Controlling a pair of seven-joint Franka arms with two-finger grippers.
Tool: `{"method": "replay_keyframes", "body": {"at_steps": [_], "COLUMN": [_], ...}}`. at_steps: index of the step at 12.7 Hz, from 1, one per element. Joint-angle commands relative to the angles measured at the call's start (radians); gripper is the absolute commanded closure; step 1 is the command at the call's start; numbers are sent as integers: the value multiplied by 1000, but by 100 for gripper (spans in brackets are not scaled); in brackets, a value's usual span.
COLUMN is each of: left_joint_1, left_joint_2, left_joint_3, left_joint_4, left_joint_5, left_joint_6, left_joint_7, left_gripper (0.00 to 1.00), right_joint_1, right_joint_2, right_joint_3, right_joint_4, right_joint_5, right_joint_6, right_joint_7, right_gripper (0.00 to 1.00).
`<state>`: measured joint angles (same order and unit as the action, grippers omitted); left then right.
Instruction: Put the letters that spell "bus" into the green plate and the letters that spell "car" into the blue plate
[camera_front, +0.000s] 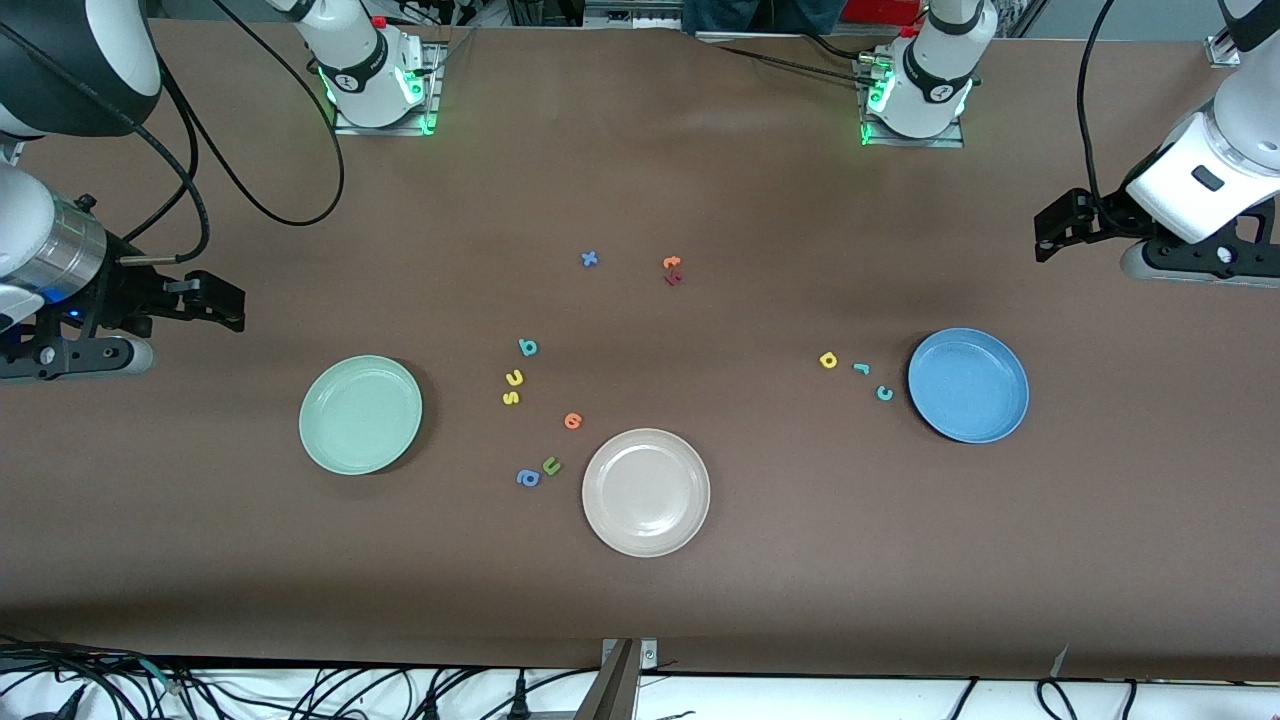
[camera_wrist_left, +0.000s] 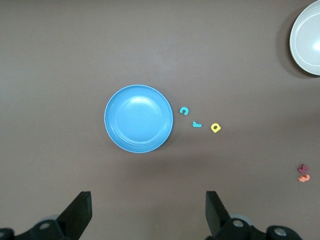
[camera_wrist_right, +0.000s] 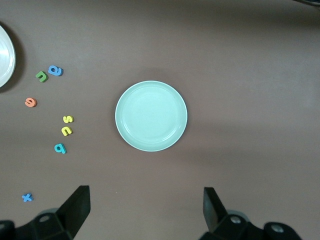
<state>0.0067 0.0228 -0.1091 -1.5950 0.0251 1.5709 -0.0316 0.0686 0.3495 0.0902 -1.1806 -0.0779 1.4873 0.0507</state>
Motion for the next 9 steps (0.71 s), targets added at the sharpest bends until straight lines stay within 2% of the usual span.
{"method": "replay_keyframes", "body": {"at_steps": [1, 6, 8, 9], "left_joint_1": [7, -31, -83, -115], "left_joint_2": [40, 159, 238, 293], "left_joint_3": [-9, -18, -17, -17], "left_joint_4": [24, 35, 27, 26], "left_joint_5": [-19, -92, -99, -97], "left_joint_6": [-17, 10, 163, 187], "left_joint_7": [18, 51, 56, 58], "left_gripper": [0, 0, 0, 0], "right_joint_1": [-4, -4, -4, -3], "right_joint_2": [8, 8, 9, 8], "right_joint_3": [3, 3, 3, 3], "right_joint_4": [16, 16, 16, 16], "right_joint_5": [-2, -2, 1, 1], "right_joint_6": [-5, -5, -4, -4], "right_joint_7": [11, 23, 23, 23], "right_gripper": [0, 0, 0, 0]}}
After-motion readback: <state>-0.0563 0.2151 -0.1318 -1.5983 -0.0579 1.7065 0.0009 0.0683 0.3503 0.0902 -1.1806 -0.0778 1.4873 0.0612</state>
